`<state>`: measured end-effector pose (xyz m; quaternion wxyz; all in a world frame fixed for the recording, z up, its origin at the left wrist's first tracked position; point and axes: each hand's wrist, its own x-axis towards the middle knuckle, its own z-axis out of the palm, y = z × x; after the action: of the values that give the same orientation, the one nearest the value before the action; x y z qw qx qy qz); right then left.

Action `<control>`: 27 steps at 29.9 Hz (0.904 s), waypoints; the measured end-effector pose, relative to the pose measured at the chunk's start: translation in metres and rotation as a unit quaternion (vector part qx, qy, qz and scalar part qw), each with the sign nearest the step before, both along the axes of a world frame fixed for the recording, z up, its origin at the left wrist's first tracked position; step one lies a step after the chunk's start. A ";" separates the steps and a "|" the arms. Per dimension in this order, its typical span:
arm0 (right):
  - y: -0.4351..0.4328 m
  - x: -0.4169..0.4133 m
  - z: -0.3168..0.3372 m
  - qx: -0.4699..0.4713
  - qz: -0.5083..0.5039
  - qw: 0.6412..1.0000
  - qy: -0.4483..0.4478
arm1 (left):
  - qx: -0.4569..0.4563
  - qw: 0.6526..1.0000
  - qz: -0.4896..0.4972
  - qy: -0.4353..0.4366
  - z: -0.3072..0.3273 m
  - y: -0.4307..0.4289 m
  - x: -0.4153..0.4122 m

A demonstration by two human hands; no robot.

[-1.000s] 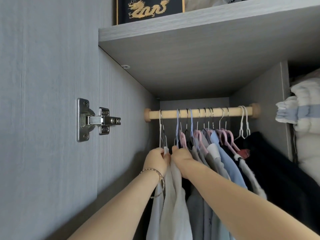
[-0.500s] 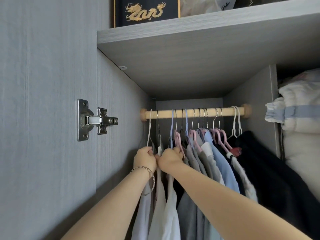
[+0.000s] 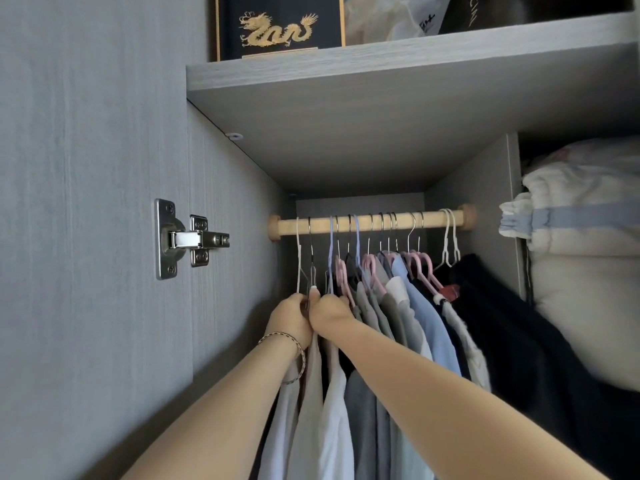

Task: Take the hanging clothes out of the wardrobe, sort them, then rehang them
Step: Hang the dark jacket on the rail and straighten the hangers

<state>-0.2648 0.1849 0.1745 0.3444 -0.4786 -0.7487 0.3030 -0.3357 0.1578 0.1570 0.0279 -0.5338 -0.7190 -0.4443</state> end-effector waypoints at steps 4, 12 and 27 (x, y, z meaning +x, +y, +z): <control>0.001 0.019 -0.007 0.037 0.032 0.997 -0.053 | -0.059 0.996 0.016 -0.071 0.010 0.003 0.010; -0.059 0.120 -0.006 0.106 0.093 0.985 -0.100 | -0.147 0.971 0.121 0.146 0.016 -0.069 0.063; -0.209 0.269 -0.129 -0.048 0.223 0.857 -0.463 | -0.270 0.958 0.089 0.021 -0.112 -0.298 0.189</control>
<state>0.0038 -0.0241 0.0457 -0.1421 -0.3998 -0.8929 0.1507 -0.1465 -0.1400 0.0445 -0.0627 -0.4646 -0.8561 -0.2175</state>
